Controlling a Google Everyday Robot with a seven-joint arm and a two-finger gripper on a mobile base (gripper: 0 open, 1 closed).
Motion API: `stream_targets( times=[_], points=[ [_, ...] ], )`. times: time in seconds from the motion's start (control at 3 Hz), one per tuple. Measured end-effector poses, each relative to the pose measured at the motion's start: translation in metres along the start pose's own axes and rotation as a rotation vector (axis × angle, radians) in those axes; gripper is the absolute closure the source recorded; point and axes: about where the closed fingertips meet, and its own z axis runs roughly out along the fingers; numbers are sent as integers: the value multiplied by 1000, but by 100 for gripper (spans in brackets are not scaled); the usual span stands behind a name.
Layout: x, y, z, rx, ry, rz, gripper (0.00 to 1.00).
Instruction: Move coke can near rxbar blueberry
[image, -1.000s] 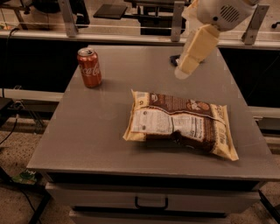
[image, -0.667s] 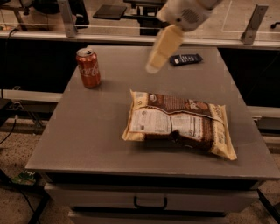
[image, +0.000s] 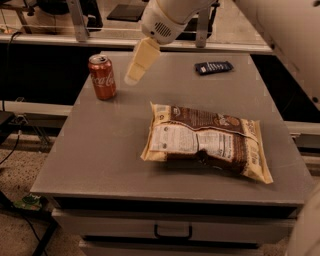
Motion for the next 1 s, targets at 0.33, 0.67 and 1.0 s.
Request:
stream_targets(
  times=[0.33,0.67,1.0],
  points=[
    [-30,-1,58,-59,-20,14,0],
    [-45,-1,88,-90,-26,21,0],
    [-55,-3,113,-111,-27,25,0]
  ],
)
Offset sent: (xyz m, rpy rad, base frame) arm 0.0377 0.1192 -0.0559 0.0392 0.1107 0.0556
